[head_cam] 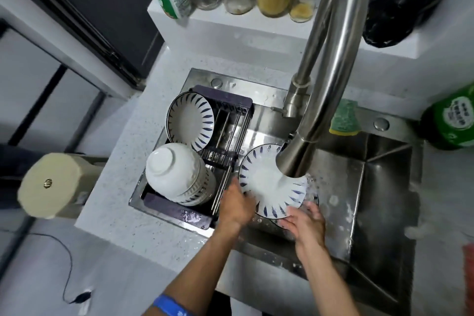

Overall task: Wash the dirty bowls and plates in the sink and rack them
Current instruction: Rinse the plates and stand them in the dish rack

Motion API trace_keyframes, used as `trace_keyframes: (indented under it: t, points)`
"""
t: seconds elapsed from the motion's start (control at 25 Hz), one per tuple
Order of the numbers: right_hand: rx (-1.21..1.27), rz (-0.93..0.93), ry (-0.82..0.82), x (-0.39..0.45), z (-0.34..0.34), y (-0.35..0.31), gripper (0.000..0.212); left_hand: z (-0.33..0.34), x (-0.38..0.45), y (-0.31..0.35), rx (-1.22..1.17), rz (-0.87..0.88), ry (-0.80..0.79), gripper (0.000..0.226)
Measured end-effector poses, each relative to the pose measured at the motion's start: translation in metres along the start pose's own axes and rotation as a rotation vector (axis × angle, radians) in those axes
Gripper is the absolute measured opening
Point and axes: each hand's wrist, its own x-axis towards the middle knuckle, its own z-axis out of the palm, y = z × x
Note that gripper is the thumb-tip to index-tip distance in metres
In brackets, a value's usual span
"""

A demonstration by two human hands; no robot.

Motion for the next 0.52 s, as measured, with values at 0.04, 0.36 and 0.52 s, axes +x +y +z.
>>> trace_keyframes:
  t: [0.04,0.36,0.52]
  points:
    - [0.033,0.0,-0.051,-0.005,0.007,-0.004,0.041,-0.011,0.001,0.008,0.014,0.032,0.019,0.032]
    - [-0.307,-0.128,-0.11,0.018,0.019,0.009,0.015,-0.159,0.023,0.096,0.61,0.347,0.282,0.028]
    - [-0.877,-0.143,0.253,0.065,-0.021,0.015,0.02,-0.2,0.075,0.095,0.72,0.238,0.319,0.024]
